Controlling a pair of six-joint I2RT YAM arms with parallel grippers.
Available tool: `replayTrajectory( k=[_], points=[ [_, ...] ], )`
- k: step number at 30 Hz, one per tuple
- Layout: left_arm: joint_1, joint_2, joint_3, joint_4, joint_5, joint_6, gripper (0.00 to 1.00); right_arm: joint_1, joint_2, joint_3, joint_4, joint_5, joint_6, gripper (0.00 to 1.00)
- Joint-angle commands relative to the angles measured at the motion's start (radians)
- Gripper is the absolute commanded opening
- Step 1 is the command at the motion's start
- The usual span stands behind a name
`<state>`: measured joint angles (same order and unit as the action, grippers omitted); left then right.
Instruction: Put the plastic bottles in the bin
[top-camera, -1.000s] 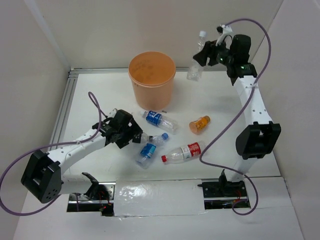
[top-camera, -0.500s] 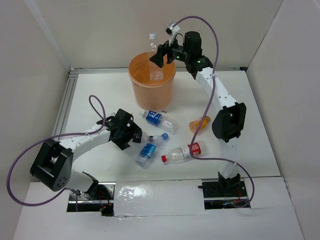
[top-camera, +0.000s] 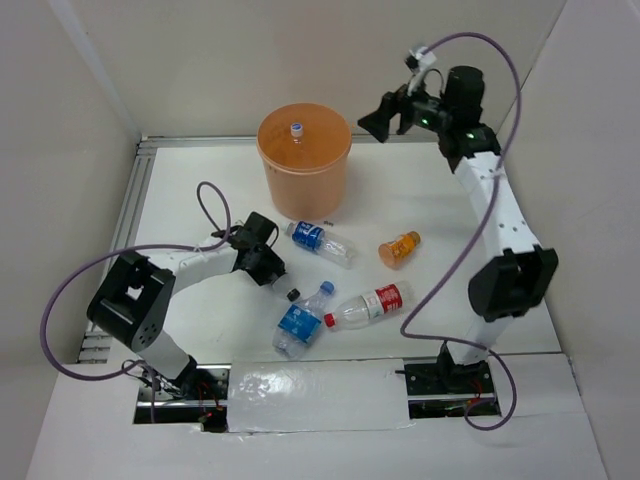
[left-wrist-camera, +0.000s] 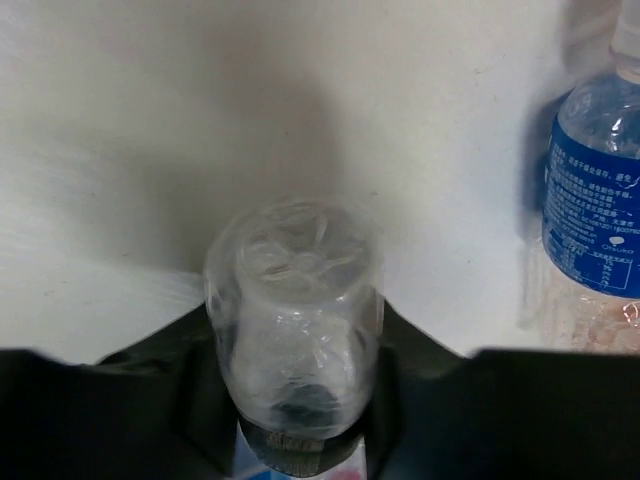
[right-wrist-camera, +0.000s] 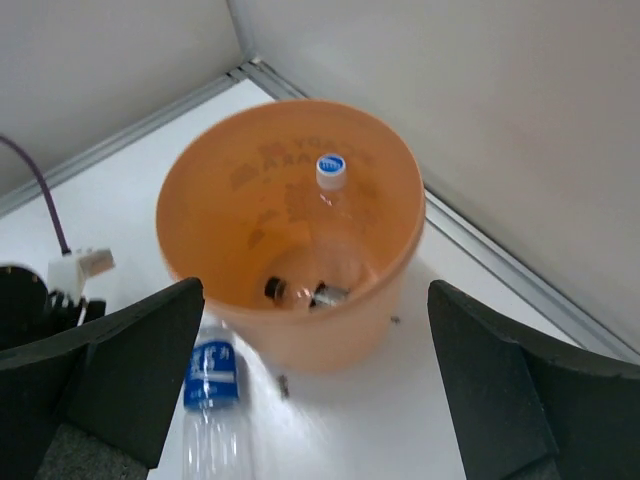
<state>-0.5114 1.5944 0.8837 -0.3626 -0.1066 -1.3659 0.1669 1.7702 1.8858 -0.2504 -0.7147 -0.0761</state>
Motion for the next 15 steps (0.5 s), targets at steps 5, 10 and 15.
replayTrajectory(
  k=[5, 10, 15],
  points=[
    [-0.076, -0.223, 0.060, -0.091, -0.105, 0.163, 0.10, -0.133, -0.329, -0.399, -0.207, -0.091, -0.336, 0.78],
    [-0.110, -0.441, 0.185, 0.006, -0.146, 0.364, 0.09, -0.211, -0.469, -0.738, -0.262, -0.055, -0.540, 0.11],
    [-0.110, -0.325, 0.407, 0.163, -0.252, 0.510, 0.09, -0.230, -0.505, -0.890, -0.345, -0.092, -0.746, 0.83]
  ],
)
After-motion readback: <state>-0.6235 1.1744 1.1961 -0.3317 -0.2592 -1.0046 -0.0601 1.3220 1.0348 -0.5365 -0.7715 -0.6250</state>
